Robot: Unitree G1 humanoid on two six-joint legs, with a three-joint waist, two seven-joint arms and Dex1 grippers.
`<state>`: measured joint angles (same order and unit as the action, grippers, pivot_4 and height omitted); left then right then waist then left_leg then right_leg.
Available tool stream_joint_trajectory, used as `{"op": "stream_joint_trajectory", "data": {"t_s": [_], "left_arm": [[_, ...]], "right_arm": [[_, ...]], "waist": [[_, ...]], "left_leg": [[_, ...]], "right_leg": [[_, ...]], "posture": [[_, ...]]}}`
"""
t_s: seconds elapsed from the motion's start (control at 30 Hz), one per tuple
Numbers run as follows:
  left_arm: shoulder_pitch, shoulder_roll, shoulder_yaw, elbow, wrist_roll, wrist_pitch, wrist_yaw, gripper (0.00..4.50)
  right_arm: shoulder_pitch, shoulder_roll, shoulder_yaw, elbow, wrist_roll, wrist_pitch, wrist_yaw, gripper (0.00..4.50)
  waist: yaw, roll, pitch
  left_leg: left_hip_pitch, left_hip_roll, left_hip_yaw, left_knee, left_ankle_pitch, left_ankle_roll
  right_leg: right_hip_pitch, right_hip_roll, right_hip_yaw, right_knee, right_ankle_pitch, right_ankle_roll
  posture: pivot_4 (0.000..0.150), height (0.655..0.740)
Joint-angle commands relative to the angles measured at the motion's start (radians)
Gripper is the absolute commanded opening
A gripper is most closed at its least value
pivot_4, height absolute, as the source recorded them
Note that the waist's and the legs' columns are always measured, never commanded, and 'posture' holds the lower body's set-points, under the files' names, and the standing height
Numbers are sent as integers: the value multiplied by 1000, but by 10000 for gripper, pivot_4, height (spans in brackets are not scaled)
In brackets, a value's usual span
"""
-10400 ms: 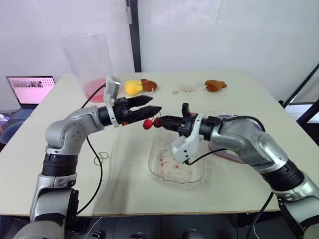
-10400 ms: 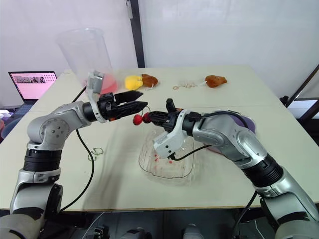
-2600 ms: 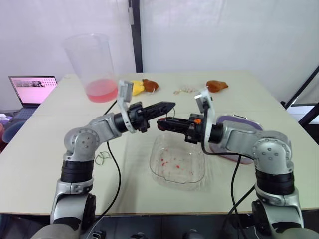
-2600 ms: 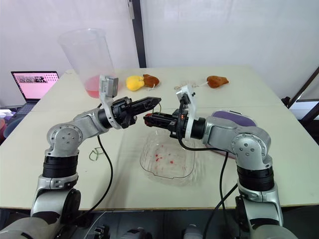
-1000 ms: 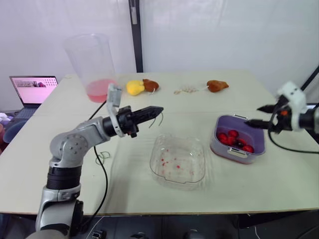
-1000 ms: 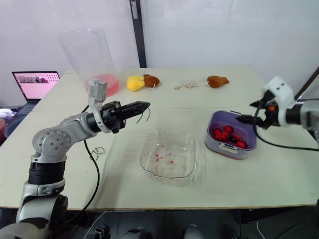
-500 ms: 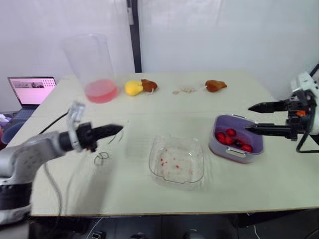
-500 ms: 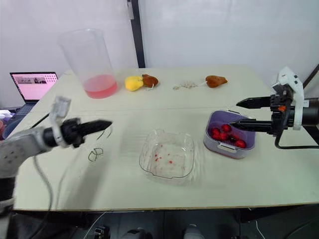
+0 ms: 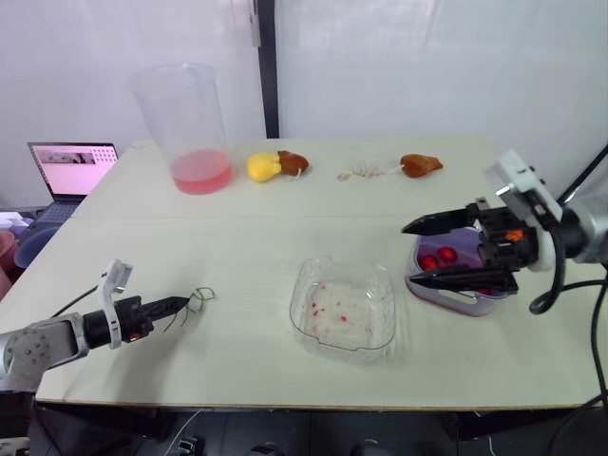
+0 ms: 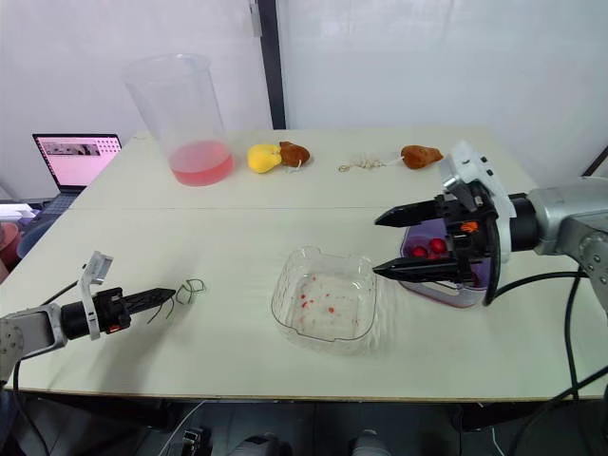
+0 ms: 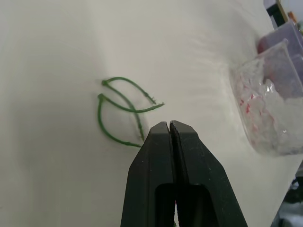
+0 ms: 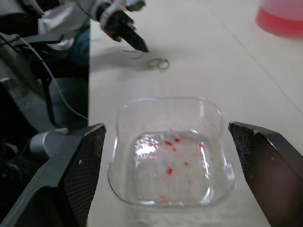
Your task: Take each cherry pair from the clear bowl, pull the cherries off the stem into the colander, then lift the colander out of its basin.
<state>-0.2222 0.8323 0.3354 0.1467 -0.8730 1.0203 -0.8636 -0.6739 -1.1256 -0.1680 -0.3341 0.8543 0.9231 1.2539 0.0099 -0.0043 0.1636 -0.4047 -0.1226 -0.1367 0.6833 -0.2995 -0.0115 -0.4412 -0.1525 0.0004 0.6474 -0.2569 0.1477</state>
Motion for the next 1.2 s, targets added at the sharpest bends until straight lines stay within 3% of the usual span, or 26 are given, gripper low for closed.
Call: {"op": "stream_joint_trajectory", "data": {"t_s": [0.03, 0.07, 0.13, 0.33, 0.6, 0.67, 0.8, 0.97, 1.2], "left_arm": [[-28, -20, 59, 25, -5, -3, 29, 0], [-32, -27, 65, 34, 1, -7, 39, 6230], [-32, -24, 65, 38, 30, -28, 49, 14297], [-66, 63, 120, 87, 65, -71, 5, 44812], [-135, 138, 125, -19, 32, -55, -61, 44812], [-177, 142, 95, -75, 19, -54, -93, 44812], [-186, 188, -83, -237, 129, -199, -244, 44812], [-309, 179, -211, -310, 122, -279, -427, 44812], [-542, 95, -376, -297, 165, -264, -490, 44812]], "right_arm": [[-16, 7, -4, -10, 12, -5, -13, 44368], [-10, 6, -2, -4, 6, -13, -9, 45000], [4, 3, -1, 12, -7, -36, 8, 45000], [20, -2, 1, 75, -20, -92, 78, 45000], [29, -3, 12, 108, -49, -37, -3, 45000], [42, -8, -1, 98, -58, -28, -33, 45000], [87, -16, -72, 77, -48, 22, -123, 45000], [297, -96, -252, -24, -65, 101, -166, 45000], [636, -135, -618, -154, -206, 215, -178, 45000]], "waist": [[3, 0, 0], [3, 0, 0], [0, 0, 0], [-4, 0, 0], [0, 0, 0], [3, 0, 0], [-1, 0, 0], [4, 0, 0], [1, 0, 0]], "left_leg": [[0, 0, 0, 0, 0, 0], [0, 0, 0, 0, 0, 0], [0, 0, 0, 0, 0, 0], [0, 0, 0, 0, 0, 0], [0, 0, 0, 0, 0, 0], [0, 0, 0, 0, 0, 0], [-1, 0, 0, 0, 0, 0], [-2, 0, -1, 0, 0, 0], [-1, -1, 0, 1, 0, 0]], "right_leg": [[0, 0, 0, 0, 0, 0], [0, 0, 0, 0, 0, 0], [0, 0, 0, 0, 0, 0], [0, 0, 0, 0, 0, 0], [0, 0, 0, 0, 0, 0], [0, 0, 0, 0, 0, 0], [0, 0, 0, 0, 0, 0], [-1, 0, -1, 0, 0, 0], [1, 0, -1, 0, 0, 0]], "posture": [[1500, 7400], [1500, 7400], [1500, 7400], [1500, 7400], [1500, 7400], [1500, 7400], [1500, 7400], [1500, 7400], [1500, 7400]]}}
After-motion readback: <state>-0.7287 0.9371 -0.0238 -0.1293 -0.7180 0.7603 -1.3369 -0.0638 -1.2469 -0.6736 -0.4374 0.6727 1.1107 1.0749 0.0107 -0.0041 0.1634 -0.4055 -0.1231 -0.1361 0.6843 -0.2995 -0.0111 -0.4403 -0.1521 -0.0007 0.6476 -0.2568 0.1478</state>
